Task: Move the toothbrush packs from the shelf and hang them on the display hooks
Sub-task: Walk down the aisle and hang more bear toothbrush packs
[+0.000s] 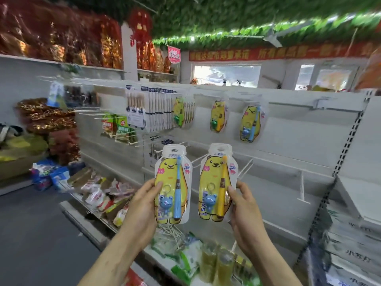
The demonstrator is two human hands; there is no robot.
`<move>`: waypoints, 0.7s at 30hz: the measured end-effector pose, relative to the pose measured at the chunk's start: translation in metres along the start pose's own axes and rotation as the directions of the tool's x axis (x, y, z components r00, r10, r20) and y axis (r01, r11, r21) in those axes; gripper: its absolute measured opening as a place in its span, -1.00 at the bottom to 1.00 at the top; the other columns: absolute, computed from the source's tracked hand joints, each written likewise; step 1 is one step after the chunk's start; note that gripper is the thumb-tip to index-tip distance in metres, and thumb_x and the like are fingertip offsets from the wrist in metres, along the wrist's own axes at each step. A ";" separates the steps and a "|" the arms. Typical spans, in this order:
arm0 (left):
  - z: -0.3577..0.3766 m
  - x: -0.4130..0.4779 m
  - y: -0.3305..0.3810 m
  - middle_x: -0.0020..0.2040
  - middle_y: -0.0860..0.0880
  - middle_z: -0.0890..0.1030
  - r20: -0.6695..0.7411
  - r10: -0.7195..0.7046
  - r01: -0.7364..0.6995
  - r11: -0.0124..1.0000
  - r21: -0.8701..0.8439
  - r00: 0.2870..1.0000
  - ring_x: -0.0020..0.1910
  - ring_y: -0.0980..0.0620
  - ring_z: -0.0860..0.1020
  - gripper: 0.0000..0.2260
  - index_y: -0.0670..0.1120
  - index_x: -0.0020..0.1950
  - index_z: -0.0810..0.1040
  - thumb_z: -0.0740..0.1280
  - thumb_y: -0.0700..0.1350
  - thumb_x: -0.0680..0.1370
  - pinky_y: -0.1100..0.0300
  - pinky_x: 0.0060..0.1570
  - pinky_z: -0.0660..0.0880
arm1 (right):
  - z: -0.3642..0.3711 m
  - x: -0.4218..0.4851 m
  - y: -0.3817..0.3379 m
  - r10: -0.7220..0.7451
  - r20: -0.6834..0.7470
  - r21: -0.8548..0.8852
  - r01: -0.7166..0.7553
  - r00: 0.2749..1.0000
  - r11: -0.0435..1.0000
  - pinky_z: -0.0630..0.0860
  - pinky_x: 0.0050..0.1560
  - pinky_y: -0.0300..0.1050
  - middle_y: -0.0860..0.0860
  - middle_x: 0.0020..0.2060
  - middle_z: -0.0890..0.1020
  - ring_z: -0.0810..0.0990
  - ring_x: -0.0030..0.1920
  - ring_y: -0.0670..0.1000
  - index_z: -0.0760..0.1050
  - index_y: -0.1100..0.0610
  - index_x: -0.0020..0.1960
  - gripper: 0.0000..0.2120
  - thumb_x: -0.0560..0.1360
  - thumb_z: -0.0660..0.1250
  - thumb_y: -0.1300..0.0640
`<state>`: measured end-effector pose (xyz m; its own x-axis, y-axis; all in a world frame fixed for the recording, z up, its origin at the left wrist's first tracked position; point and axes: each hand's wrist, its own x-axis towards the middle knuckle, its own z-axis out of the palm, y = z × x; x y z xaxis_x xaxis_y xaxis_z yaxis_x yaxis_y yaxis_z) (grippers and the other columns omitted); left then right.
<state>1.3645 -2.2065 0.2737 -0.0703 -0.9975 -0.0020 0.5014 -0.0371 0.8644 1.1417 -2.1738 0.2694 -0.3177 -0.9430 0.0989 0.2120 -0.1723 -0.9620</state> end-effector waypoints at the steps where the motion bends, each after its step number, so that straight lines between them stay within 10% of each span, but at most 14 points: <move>1: -0.011 0.014 0.012 0.21 -0.22 0.71 0.019 -0.011 0.011 1.000 0.000 1.000 0.10 -0.17 0.71 -0.79 -0.17 0.28 0.60 0.29 -0.17 0.68 -0.21 0.24 0.59 | 0.015 0.006 0.002 -0.008 -0.029 0.001 0.008 1.000 1.000 0.50 0.24 0.57 0.13 0.06 0.76 0.71 0.16 0.30 0.56 -0.02 0.18 -0.83 0.75 0.19 0.08; 21: -0.075 0.231 0.066 0.20 -0.25 0.71 0.264 -0.130 0.118 0.991 0.061 0.956 0.13 -0.24 0.69 -0.76 -0.21 0.33 0.54 0.29 -0.15 0.69 -0.25 0.18 0.62 | 0.140 0.134 0.034 -0.135 -0.274 -0.035 0.131 0.952 0.991 0.58 0.15 0.53 0.14 0.10 0.75 0.74 0.12 0.24 0.53 0.04 0.26 -0.82 0.75 0.18 0.10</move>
<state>1.4460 -2.4438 0.2931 -0.3606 -0.9326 0.0185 0.4362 -0.1510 0.8871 1.2357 -2.3464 0.2857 -0.5846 -0.7965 0.1544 0.1363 -0.2840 -0.9491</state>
